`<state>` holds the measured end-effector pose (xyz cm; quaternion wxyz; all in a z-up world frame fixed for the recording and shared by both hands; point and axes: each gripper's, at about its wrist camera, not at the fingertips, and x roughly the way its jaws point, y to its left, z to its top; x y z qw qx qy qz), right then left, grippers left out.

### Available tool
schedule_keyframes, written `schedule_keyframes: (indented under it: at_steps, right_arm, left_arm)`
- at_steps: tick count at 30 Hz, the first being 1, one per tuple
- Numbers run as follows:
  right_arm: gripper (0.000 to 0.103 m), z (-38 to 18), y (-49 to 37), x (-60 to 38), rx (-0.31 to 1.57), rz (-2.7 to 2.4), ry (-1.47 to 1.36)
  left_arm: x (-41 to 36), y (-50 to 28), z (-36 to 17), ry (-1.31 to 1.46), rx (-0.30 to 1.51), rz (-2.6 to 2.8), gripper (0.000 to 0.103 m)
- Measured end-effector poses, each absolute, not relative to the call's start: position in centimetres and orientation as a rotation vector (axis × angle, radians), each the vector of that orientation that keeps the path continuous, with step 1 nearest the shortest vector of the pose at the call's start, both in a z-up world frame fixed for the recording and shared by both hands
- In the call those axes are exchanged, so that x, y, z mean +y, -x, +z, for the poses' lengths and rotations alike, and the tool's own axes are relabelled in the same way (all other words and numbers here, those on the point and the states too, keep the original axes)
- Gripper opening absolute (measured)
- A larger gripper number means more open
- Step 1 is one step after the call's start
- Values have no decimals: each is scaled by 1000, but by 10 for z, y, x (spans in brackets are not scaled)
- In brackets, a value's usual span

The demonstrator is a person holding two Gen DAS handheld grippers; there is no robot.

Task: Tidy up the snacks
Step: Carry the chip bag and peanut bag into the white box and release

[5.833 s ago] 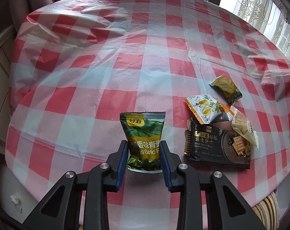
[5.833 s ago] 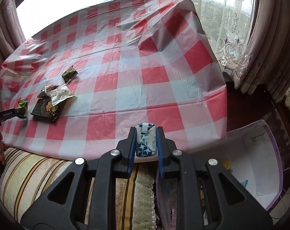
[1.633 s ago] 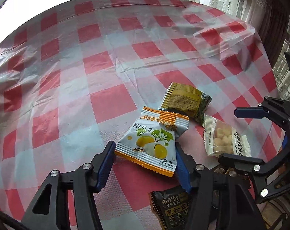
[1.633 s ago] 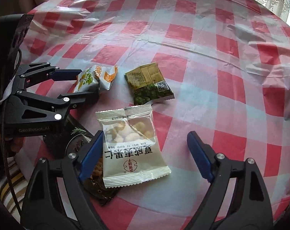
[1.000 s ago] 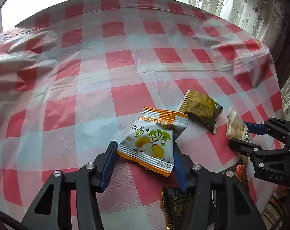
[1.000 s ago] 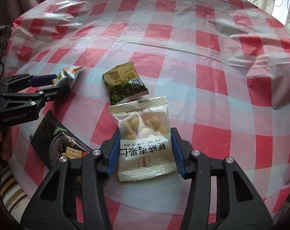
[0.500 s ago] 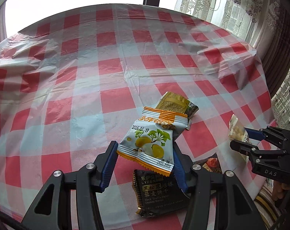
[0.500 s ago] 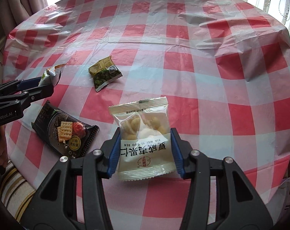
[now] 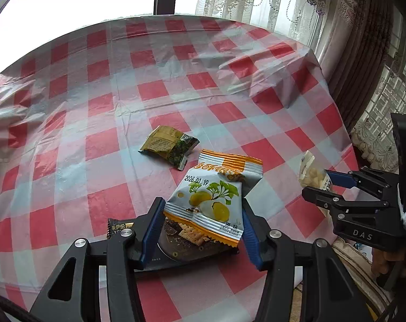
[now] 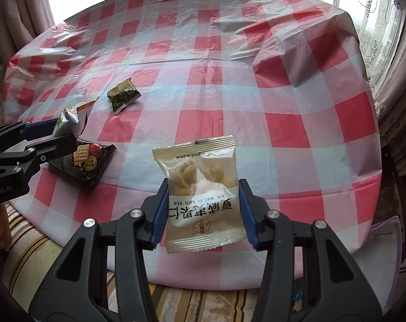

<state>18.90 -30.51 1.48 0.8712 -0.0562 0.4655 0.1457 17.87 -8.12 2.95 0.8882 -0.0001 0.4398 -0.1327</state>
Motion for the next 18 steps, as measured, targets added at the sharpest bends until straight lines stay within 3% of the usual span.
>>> schedule_keyframes:
  at_steps: [18]
  right_arm:
    - [52,15,-149,-410,976,141,20]
  left_arm:
    - [-184,-151,39,-118,927,-447,55]
